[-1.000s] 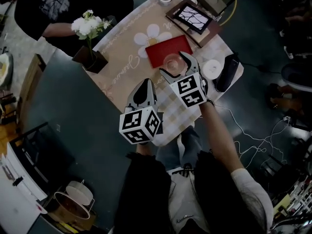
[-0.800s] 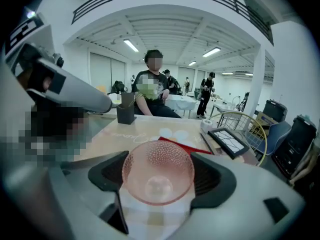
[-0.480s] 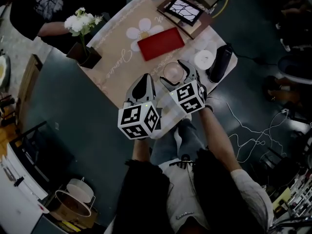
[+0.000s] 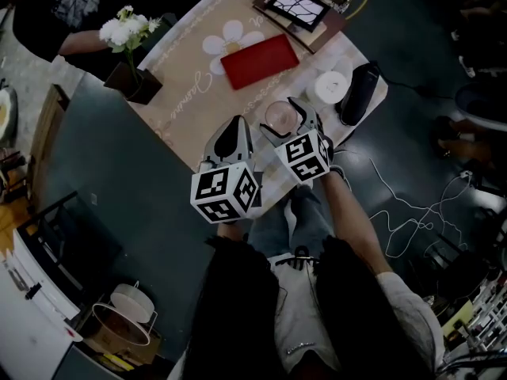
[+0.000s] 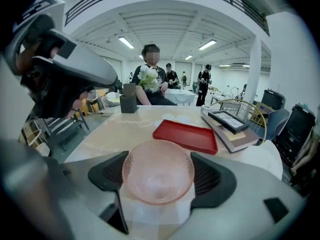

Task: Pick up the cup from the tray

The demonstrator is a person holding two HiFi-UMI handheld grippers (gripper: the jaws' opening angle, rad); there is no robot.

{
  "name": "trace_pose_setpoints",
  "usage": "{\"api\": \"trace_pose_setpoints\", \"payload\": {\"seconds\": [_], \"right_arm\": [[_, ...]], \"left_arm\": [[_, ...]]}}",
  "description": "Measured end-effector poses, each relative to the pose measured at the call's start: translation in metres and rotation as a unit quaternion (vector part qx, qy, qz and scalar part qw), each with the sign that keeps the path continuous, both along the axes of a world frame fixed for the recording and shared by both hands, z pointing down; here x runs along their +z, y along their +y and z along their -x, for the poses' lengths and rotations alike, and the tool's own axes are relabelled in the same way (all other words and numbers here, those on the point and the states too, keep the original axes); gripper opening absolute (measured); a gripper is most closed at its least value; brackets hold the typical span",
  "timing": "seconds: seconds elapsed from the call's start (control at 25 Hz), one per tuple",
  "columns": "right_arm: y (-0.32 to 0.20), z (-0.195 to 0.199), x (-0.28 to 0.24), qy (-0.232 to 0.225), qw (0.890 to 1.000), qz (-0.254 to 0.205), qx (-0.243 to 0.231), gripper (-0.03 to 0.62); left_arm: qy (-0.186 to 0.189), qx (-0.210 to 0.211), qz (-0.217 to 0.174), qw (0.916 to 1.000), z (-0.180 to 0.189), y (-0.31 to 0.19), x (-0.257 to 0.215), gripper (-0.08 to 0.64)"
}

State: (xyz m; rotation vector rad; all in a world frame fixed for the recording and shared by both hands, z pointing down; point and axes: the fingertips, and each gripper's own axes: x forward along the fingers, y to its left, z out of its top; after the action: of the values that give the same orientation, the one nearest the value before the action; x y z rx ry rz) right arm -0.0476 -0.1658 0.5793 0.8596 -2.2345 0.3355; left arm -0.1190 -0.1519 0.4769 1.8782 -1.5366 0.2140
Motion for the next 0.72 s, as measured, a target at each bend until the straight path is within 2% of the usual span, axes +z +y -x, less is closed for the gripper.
{"api": "trace_pose_setpoints", "payload": {"seconds": [0.16,0.36,0.72], "right_arm": [[0.002,0.000,0.000,-0.006,1.000,-0.012,-0.004,0.394],[0.005,0.001,-0.002,-0.013,1.000,-0.005,-0.010,0.397],[0.008,-0.010,-0.053,-0.081,0.996,-0.008,0.022,0.397]], "left_arm": [[0.001,-0.002,0.003,1.0000,-0.001,0.004,0.002,0.006],[-0.011,-0.002,-0.006,0.9999,-0.004,0.006,-0.003,0.006],[-0.009,0.001,-0.012,0.9999,-0.012,0.011,-0.011,0.006]]}}
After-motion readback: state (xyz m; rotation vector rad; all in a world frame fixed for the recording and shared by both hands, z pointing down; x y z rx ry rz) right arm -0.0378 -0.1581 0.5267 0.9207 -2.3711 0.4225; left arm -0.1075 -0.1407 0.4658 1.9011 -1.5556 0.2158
